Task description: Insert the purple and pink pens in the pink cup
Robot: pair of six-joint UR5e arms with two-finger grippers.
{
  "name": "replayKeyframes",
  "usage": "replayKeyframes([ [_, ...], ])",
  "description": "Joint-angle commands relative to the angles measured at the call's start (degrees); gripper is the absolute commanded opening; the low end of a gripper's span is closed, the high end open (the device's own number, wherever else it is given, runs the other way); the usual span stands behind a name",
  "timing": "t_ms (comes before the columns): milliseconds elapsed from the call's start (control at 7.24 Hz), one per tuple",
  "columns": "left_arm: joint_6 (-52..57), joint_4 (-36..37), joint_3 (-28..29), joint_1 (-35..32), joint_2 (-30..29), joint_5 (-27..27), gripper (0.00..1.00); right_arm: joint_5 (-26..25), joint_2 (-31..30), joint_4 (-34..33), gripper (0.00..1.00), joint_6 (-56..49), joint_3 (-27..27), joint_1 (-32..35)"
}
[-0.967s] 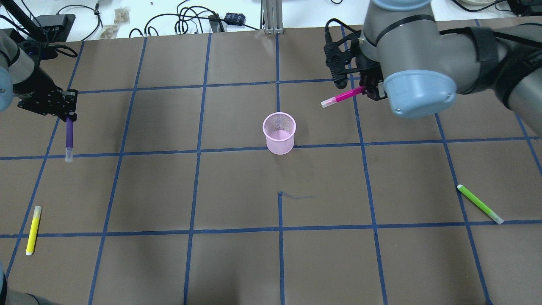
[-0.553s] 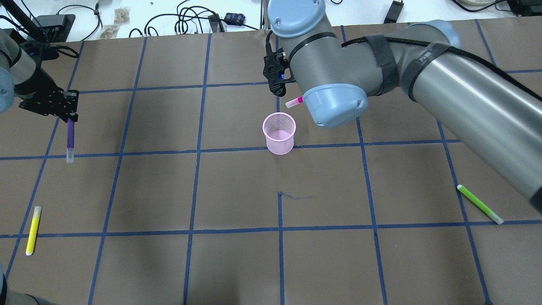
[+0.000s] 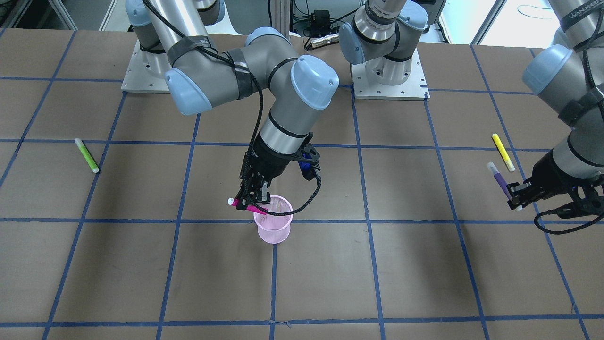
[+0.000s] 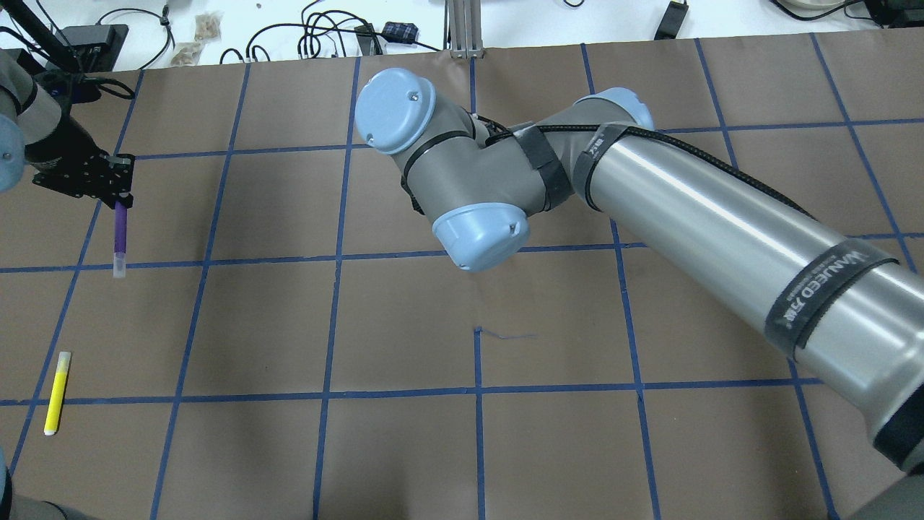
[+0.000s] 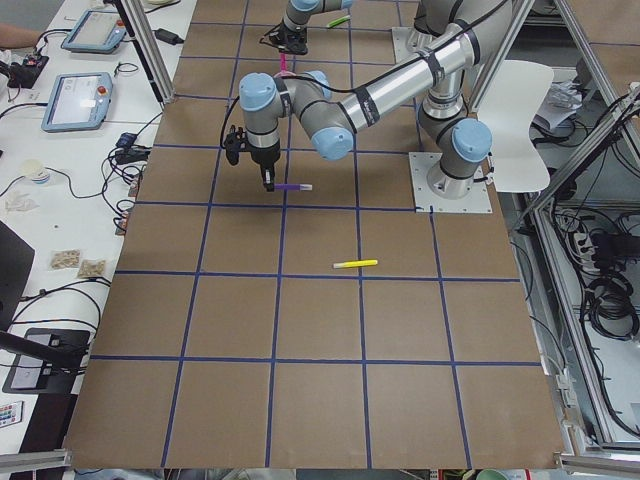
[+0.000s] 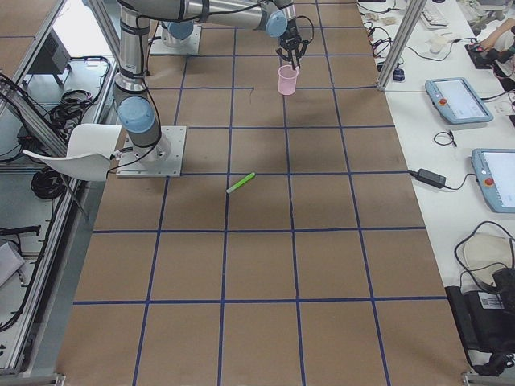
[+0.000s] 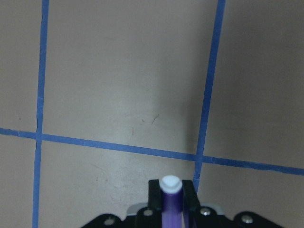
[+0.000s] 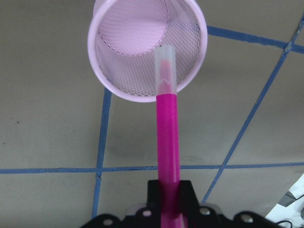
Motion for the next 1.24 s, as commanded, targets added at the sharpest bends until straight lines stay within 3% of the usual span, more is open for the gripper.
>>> replayKeyframes([
  [0,0.03,0.16,-0.21,0.04,-0.04,-0.04,0.00,-0.26,0.76,0.12,0.21,0.77,0.12,0.87],
  [138,0.03,0.16,-0.30,0.04,-0.04,-0.04,0.00,0.00,0.93,0.21,0.62,0.77,0.12,0.87],
  [276,0.03,0.25,-0.30,0.04,-0.13,-0.04,0.00,-0.17,0.93,0.12,0.88,0.33,-0.23,0.79],
  [415,0.03,0.25,-0.30,0.04,-0.04,-0.04,0.00,-0.17,0.67,0.21,0.97,-0.02,-0.49,0.52],
  [691,-0.06,0.60,0.49,-0.13,0.22,-0.12,0.00,0.44,-0.81,0.39,0.97,-0.20,-0.84,-1.05],
  [967,-1.89,2.53,2.07,-4.07,1.53,-0.21,0.00,7.26,-6.68,2.65,0.95,0.06,-0.76,-6.13],
  [1106,-10.86,4.54,2.42,-8.01,1.19,-0.74,0.00,11.83,-11.59,6.67,0.95,0.33,-0.67,-10.42],
])
